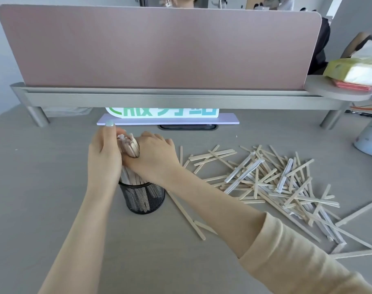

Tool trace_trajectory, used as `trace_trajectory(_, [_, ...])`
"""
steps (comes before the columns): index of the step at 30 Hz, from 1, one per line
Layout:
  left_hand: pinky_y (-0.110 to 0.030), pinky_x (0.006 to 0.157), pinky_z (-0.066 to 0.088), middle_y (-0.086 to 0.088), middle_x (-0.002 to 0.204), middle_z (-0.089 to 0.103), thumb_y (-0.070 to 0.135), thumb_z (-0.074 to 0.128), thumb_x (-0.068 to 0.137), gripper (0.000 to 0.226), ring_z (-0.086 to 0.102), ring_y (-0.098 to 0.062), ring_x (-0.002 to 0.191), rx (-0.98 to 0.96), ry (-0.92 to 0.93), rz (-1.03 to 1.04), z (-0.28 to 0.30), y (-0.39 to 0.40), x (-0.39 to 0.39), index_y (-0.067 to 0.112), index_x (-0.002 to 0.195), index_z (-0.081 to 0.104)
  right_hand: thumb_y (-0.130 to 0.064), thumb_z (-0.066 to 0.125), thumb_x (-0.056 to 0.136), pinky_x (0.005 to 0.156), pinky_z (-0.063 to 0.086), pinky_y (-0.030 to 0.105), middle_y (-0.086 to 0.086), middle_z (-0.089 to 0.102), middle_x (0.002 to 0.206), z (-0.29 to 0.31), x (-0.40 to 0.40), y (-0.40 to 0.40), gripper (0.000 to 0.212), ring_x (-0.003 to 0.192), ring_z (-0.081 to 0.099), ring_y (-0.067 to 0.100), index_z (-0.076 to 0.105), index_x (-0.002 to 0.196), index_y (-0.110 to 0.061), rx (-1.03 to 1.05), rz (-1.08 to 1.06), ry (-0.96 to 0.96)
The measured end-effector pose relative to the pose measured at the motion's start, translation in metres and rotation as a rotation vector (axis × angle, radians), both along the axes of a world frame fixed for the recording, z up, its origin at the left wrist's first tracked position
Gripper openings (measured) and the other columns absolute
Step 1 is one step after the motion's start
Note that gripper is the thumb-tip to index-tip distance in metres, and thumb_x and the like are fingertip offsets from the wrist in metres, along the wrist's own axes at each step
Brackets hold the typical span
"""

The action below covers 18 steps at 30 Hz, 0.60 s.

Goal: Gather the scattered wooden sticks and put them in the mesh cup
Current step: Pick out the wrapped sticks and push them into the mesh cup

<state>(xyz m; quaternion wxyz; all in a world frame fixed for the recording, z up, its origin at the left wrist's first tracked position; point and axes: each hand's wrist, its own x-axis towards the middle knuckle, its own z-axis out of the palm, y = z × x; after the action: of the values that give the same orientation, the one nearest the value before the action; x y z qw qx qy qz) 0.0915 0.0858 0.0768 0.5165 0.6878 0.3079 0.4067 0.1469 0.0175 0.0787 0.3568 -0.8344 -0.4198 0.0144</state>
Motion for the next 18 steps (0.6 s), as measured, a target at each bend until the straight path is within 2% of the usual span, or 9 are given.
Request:
trace_trajectory(1, [-0.015,0.066,0.043,0.008,0.080,0.063,0.040,0.031,0.097,0.042,0.058,-0.004,0.076,-0.013,0.001,-0.010,0.001,-0.001,0.001,0.015,0.084,0.062,-0.039,0.059,0.080,0.085,0.030,0.039,0.002,0.048,0.089,-0.002,0.002,-0.001,0.025,0.100,0.048,0.028,0.054,0.082,-0.015,-0.007,-0.001,0.000])
trace_trajectory(3, [-0.018,0.069,0.041,0.005,0.089,0.063,0.041,0.031,0.097,0.043,0.057,-0.012,0.085,-0.005,0.020,-0.018,0.000,-0.001,0.003,0.012,0.094,0.062,-0.042,0.065,0.076,0.092,0.029,0.039,0.002,0.049,0.107,-0.004,0.004,-0.007,0.041,0.113,0.044,0.026,0.053,0.107,-0.017,-0.002,0.006,0.083])
trace_trajectory(6, [-0.018,0.068,0.040,0.007,0.086,0.060,0.039,0.033,0.096,0.038,0.055,-0.012,0.084,0.015,0.033,-0.044,-0.001,-0.001,0.002,0.012,0.097,0.061,-0.040,0.067,0.077,0.101,0.031,0.036,-0.002,0.044,0.127,-0.002,0.001,-0.031,0.054,0.121,0.039,0.022,0.045,0.123,-0.023,0.100,0.063,0.202])
trace_trajectory(8, [-0.014,0.069,0.039,0.008,0.091,0.059,0.037,0.036,0.094,0.032,0.054,-0.002,0.082,0.063,0.021,-0.015,0.000,-0.001,0.001,0.014,0.099,0.058,-0.039,0.066,0.079,0.104,0.033,0.037,-0.003,0.042,0.130,-0.005,0.001,-0.055,0.054,0.121,0.039,0.021,0.044,0.126,-0.023,0.141,0.083,0.222])
trace_trajectory(10, [-0.002,0.068,0.035,0.015,0.087,0.056,0.035,0.041,0.093,0.016,0.049,0.015,0.075,0.177,-0.011,0.064,0.005,-0.004,-0.002,0.024,0.094,0.053,-0.037,0.065,0.080,0.106,0.033,0.037,-0.004,0.043,0.129,-0.013,0.004,-0.084,0.050,0.121,0.039,0.020,0.046,0.124,-0.023,0.125,0.085,0.196])
trace_trajectory(11, [0.000,0.067,0.033,0.019,0.085,0.054,0.034,0.042,0.092,0.009,0.048,0.017,0.075,0.252,-0.039,0.093,0.009,-0.008,-0.004,0.031,0.089,0.050,-0.036,0.065,0.080,0.106,0.033,0.036,-0.004,0.043,0.128,-0.019,0.006,-0.098,0.048,0.121,0.039,0.019,0.047,0.123,-0.024,0.100,0.079,0.176])
trace_trajectory(14, [-0.007,0.076,0.032,0.024,0.085,0.050,0.028,0.043,0.090,0.014,0.046,0.006,0.085,0.444,-0.129,0.077,0.017,-0.034,-0.013,0.040,0.085,0.045,-0.034,0.065,0.080,0.106,0.031,0.035,-0.006,0.043,0.127,-0.037,0.015,-0.142,0.044,0.121,0.038,0.017,0.050,0.121,-0.024,-0.025,0.005,0.084])
trace_trajectory(16, [-0.007,0.083,0.030,0.021,0.090,0.050,0.026,0.044,0.090,0.011,0.045,-0.004,0.090,0.580,-0.097,-0.068,0.005,-0.057,-0.022,0.026,0.094,0.054,-0.036,0.064,0.080,0.105,0.032,0.036,-0.007,0.043,0.130,-0.049,0.024,-0.168,0.045,0.123,0.038,0.017,0.050,0.121,-0.025,-0.112,-0.058,0.015])
trace_trajectory(18, [-0.005,0.089,0.029,0.010,0.099,0.053,0.026,0.046,0.088,0.021,0.047,-0.009,0.095,0.743,-0.003,-0.303,-0.016,-0.080,-0.033,0.013,0.101,0.056,-0.036,0.063,0.080,0.105,0.033,0.037,-0.007,0.043,0.132,-0.056,0.033,-0.192,0.045,0.125,0.039,0.017,0.049,0.122,-0.026,-0.149,-0.141,-0.019])
